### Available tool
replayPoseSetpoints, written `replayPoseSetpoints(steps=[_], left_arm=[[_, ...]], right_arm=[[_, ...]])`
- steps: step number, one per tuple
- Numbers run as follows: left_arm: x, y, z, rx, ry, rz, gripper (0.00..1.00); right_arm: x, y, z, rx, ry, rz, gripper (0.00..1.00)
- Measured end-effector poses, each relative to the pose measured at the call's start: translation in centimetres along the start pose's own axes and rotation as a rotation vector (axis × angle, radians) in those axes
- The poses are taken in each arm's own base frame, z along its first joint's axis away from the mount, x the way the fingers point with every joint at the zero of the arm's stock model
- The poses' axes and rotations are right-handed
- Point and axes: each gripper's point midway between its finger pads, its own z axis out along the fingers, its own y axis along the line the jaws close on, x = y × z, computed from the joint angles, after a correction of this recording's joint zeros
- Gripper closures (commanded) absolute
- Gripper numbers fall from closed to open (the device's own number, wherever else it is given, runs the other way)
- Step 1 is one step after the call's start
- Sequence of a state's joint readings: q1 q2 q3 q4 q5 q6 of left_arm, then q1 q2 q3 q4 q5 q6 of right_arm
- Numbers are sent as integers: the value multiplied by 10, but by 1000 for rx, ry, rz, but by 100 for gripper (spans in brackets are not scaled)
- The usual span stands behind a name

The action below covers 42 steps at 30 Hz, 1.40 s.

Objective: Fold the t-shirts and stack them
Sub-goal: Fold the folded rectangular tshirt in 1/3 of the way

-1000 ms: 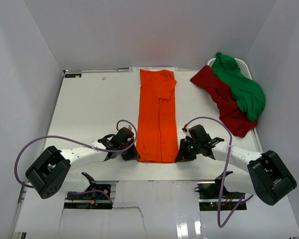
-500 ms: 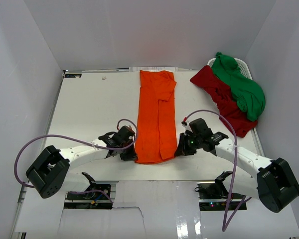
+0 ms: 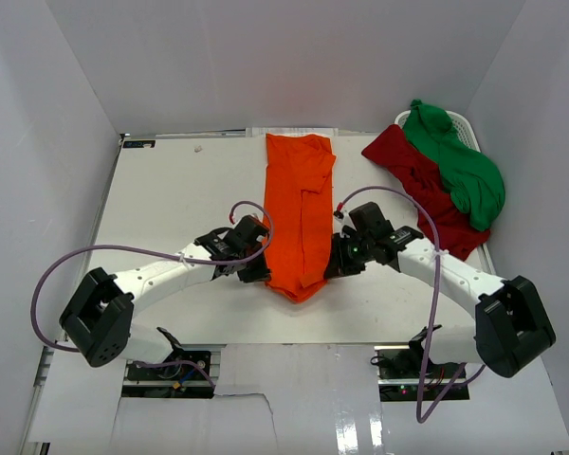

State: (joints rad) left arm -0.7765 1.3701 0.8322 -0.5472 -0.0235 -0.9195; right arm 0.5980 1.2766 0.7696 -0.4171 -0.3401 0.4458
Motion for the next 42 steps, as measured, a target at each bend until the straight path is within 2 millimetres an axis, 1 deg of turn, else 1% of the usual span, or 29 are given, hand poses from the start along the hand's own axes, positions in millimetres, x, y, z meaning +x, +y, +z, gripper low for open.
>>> replayPoseSetpoints(steps=[6,11,13,17,18,21,25,27,29,30,31,36,40,42], left_arm=[[-31,-12,-3,-37,-82,-8,80],[-60,-12,2,-91,-141,-22,80],[-73,-13,4,-107,-165,-30,80],[-100,-15,6,-128,-212,-42,80],[-107,-15,8,-131,-221,-43,80],[-128,-12,16,-145,-241,-47,80],[-159,-6,34,-169,-259,-52,80],[-170,-3,41,-171,-268,-58,80],[-178,-1,45,-175,-274,-64,80],[-185,-2,47,-175,-281,-67,80],[-191,-4,48,-170,-290,-67,80],[-223,-33,52,-109,-338,-63,80],[-238,-46,55,-85,-357,-60,80],[-242,-50,58,-81,-361,-57,80]], right_arm=[[-30,7,2,22,-22,-42,84],[-58,12,1,39,-55,-73,85],[-68,10,1,50,-66,-78,86],[-89,2,2,81,-92,-75,88],[-95,-1,2,89,-97,-71,92],[-113,-12,6,114,-108,-62,92],[-135,-27,16,137,-111,-46,92],[-145,-32,20,143,-114,-44,92],[-155,-36,23,148,-119,-42,92],[-161,-37,25,148,-124,-46,92],[-166,-38,26,150,-128,-48,92],[-188,-41,31,152,-149,-58,92],[-201,-44,32,152,-166,-62,92],[-208,-47,31,155,-175,-61,92]])
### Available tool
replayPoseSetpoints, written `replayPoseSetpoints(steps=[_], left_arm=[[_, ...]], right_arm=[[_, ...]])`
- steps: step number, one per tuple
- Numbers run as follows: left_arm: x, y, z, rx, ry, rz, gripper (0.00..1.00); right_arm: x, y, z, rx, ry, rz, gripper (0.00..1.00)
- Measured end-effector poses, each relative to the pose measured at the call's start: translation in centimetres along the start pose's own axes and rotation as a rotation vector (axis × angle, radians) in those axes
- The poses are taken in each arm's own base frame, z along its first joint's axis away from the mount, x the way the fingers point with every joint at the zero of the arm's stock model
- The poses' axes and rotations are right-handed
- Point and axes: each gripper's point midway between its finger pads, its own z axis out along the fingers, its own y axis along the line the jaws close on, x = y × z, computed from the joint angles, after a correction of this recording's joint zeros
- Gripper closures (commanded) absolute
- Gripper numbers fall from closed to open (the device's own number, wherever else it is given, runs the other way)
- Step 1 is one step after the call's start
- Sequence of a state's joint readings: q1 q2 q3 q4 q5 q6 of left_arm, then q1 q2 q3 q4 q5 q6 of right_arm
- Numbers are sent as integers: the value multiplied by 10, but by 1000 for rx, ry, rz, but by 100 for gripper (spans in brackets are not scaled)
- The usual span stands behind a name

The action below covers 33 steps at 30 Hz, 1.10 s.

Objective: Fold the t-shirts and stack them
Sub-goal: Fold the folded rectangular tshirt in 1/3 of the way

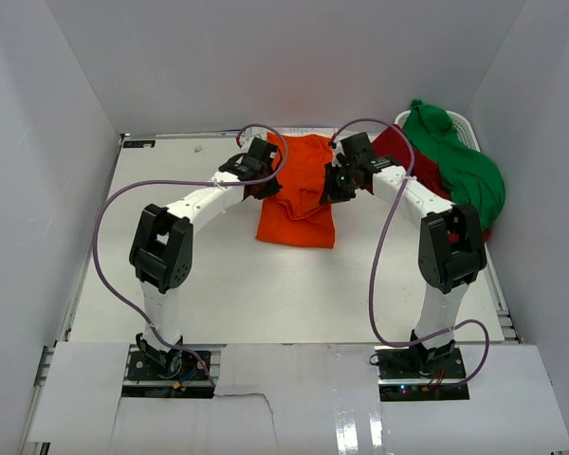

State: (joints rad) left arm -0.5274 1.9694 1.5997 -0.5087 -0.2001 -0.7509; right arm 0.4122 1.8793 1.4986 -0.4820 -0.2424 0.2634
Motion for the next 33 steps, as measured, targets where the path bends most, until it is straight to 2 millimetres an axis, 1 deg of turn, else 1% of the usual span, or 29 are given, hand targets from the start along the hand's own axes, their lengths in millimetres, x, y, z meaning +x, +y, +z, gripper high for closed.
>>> replayPoseSetpoints(steps=[4,9,14,18,23,29,33], left_arm=[[0,0,5,-10,5,5,80],[0,4,10,-25,9,3,80],[-1,16,17,-58,12,-6,80],[-4,29,22,-88,19,-17,80],[-6,36,26,-105,23,-26,80],[-13,32,29,-97,13,-30,80],[-15,28,35,-91,11,-24,80]], right_arm=[[-10,-8,3,8,-11,5,92],[-13,-18,9,15,3,24,92],[-24,-23,17,8,-3,32,92],[-23,-28,22,11,8,41,92],[-27,-31,23,15,6,47,92],[-27,-35,23,19,5,54,92],[-27,-36,22,20,5,56,92]])
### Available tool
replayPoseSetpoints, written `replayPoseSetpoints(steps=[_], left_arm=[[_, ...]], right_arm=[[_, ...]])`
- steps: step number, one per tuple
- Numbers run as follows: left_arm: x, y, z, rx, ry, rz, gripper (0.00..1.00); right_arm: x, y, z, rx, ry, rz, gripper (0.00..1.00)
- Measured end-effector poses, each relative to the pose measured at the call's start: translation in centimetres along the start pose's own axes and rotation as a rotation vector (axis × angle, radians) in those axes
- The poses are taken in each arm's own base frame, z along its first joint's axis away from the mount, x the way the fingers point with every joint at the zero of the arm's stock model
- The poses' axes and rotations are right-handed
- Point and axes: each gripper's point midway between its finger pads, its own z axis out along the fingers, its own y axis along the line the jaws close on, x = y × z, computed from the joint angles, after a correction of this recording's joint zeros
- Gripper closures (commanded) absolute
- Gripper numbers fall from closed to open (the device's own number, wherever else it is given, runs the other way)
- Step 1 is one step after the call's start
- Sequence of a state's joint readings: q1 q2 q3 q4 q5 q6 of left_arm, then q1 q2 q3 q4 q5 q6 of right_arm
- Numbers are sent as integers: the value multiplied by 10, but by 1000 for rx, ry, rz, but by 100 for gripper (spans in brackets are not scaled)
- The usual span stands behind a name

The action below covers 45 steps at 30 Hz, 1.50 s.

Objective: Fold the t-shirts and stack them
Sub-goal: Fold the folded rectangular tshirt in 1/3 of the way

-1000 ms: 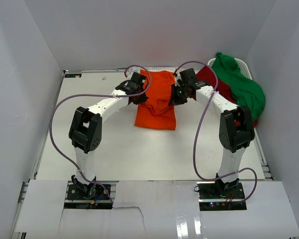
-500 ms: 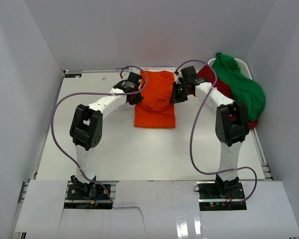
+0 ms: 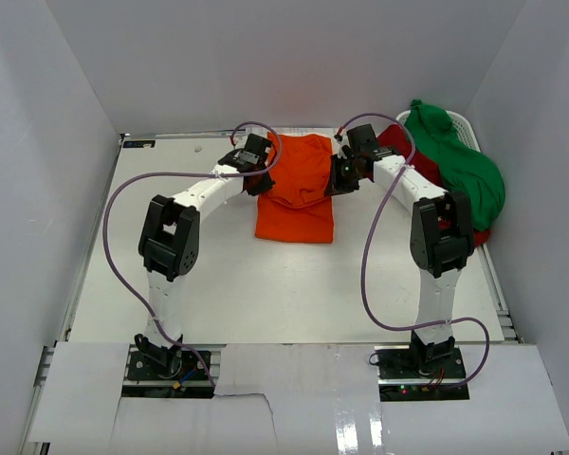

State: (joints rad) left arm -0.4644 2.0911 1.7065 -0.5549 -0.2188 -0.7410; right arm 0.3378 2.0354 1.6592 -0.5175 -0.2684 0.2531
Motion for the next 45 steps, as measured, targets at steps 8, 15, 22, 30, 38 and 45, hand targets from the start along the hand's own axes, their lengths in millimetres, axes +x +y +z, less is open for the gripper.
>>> replayPoseSetpoints(steps=[8,15,22,30,38,45], left_arm=[[0,-1,5,2,5,10,79],[-1,1,9,0,8,5,78],[-7,-4,16,15,2,6,47],[-40,-13,15,27,-65,-7,4],[-72,-21,-31,126,-176,-28,9],[-3,1,-61,264,-59,-31,20]], right_arm=[[0,-1,0,1,-1,2,92],[-1,-8,1,9,0,14,92],[7,-19,14,20,30,32,62],[-13,-23,13,51,-41,8,59],[-25,8,-26,-54,-164,-41,60],[-16,43,-6,-323,-139,-33,77]])
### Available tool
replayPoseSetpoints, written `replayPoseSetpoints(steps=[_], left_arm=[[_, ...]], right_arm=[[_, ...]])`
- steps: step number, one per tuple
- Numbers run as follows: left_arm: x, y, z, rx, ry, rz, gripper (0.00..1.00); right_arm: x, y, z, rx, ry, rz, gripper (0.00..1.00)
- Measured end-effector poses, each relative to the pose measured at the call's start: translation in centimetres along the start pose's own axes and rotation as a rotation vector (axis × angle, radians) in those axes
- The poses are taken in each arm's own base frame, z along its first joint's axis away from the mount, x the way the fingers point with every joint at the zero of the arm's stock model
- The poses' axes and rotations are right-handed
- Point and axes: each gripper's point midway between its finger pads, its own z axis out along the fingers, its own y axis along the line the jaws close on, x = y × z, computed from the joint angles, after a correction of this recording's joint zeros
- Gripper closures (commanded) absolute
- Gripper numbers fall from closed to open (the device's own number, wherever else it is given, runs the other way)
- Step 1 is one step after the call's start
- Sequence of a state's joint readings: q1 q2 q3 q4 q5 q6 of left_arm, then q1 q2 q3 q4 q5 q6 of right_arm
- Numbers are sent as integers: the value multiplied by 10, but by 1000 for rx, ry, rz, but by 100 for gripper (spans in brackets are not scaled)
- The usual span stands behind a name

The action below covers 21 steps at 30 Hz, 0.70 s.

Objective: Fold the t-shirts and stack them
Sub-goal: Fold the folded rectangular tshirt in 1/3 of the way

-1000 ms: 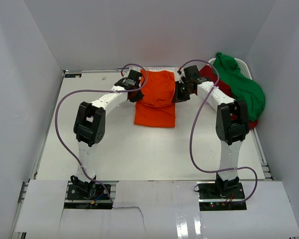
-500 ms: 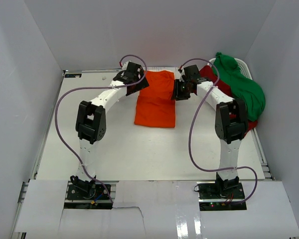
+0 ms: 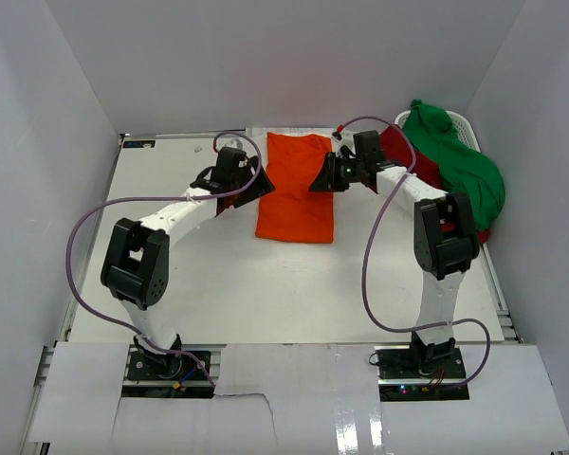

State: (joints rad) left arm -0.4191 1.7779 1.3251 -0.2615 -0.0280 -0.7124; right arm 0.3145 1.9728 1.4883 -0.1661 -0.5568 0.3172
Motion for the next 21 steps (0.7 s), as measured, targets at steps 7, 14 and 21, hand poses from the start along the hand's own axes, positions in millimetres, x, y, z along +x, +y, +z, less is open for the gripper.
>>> replayPoseSetpoints(steps=[7,14,21], left_arm=[[57,-5,17,170,154,-7,23],[76,-16,34,228,187,14,25],[100,3,49,105,225,65,25]], right_arm=[[26,-21,56,-139,92,130,86],[1,-56,88,-41,59,147,84],[-30,-76,85,87,2,115,75]])
